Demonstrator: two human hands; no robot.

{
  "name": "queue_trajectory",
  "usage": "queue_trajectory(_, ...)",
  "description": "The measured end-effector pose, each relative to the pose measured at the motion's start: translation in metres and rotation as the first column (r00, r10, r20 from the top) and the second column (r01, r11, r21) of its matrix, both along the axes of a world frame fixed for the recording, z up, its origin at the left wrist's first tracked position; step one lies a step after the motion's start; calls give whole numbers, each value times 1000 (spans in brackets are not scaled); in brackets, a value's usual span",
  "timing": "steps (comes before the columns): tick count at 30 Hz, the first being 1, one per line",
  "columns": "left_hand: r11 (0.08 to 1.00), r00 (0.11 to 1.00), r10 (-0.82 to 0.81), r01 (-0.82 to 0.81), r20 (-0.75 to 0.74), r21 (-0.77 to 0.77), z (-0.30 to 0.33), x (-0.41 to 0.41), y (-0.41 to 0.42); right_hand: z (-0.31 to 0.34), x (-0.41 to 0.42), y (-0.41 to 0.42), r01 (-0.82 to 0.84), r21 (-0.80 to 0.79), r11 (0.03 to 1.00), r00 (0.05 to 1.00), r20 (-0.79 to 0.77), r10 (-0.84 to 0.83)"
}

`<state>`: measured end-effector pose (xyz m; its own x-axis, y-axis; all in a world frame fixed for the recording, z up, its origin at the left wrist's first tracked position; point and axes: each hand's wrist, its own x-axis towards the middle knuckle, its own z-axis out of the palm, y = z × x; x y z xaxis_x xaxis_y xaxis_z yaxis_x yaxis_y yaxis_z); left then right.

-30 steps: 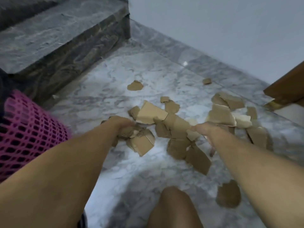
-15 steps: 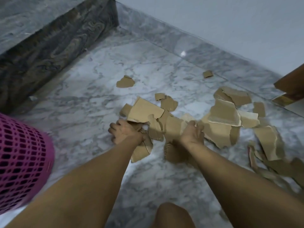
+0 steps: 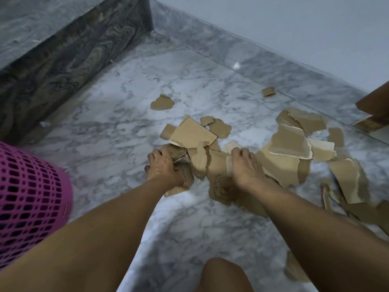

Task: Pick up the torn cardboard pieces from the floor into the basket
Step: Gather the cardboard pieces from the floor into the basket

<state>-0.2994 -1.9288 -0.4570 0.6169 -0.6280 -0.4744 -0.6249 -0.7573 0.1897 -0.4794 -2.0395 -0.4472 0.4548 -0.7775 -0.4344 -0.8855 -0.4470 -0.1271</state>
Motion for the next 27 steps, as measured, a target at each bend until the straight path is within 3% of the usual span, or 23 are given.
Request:
queue_trajectory(3, 993, 993, 81, -88, -86, -83, -2, 5, -1, 3, 3, -5, 60, 28, 998, 992, 111, -63)
queue_trajectory(8, 980, 978, 127, -150, -166, -134, -8, 23, -1, 26, 7, -28, 56, 262, 963, 993, 84, -80)
queue_trajectory(11, 955, 957, 163, -214, -238, -205, -4, 37, -1, 36, 14, -49, -11, 275, 961, 1000, 16, 7)
queue_trajectory(19, 841, 866, 230, -406, -444, -356, 19, 68, -22, 47, 38, -85, -39, 271, 962, 998, -35, 50)
queue_trajectory(23, 674, 731, 425, -649, -534, -351, 27, 72, -31, 62, 46, -96, -104, 117, 988, 984, -136, 119)
queue_trajectory(27, 546, 517, 645, -827, -563, -132, 25, 71, -30, 74, 55, -108, -19, 102, 995, 997, -71, 26)
